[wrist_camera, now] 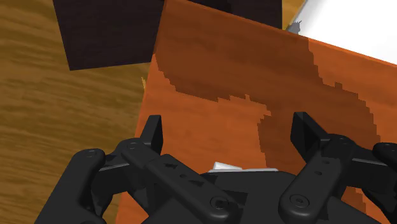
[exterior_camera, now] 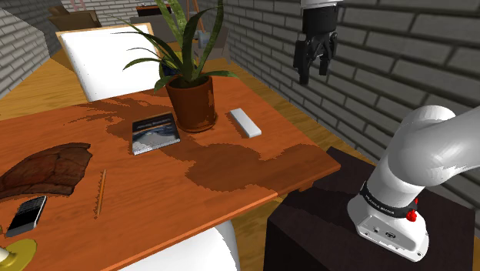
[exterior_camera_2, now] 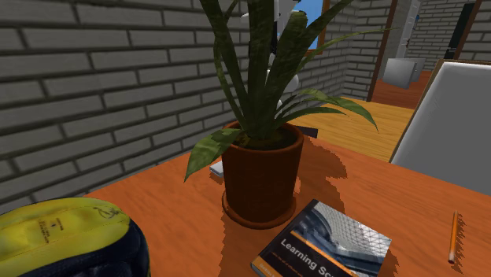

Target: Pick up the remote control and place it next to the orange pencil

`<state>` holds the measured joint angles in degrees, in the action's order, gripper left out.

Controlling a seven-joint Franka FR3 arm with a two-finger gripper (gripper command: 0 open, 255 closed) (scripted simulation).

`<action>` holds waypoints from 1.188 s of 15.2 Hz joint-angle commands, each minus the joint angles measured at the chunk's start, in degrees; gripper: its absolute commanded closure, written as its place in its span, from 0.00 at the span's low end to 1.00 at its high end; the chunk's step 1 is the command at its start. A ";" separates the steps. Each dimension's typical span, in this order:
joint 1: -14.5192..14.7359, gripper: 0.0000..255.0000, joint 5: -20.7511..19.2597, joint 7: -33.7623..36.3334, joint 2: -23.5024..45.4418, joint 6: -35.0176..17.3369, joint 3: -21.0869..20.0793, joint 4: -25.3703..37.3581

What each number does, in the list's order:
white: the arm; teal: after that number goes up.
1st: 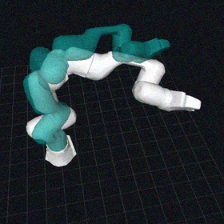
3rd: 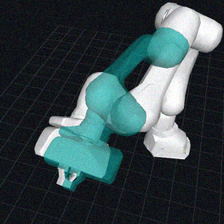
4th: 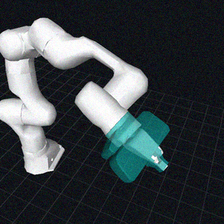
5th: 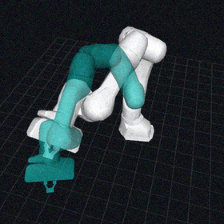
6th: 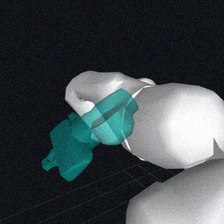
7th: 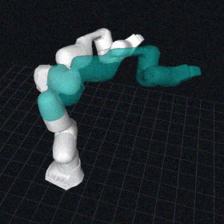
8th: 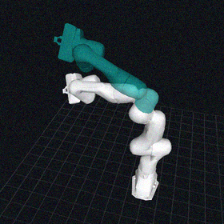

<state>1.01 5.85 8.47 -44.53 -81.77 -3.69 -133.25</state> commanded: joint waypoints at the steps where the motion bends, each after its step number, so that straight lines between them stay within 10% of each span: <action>1: 0.00 0.00 0.00 0.00 0.00 0.00 0.00 0.00; 18: -2.50 0.00 -1.55 3.08 28.15 -32.95 -2.98 -0.40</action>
<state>-1.23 4.61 11.47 -18.67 -112.66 -6.68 -134.25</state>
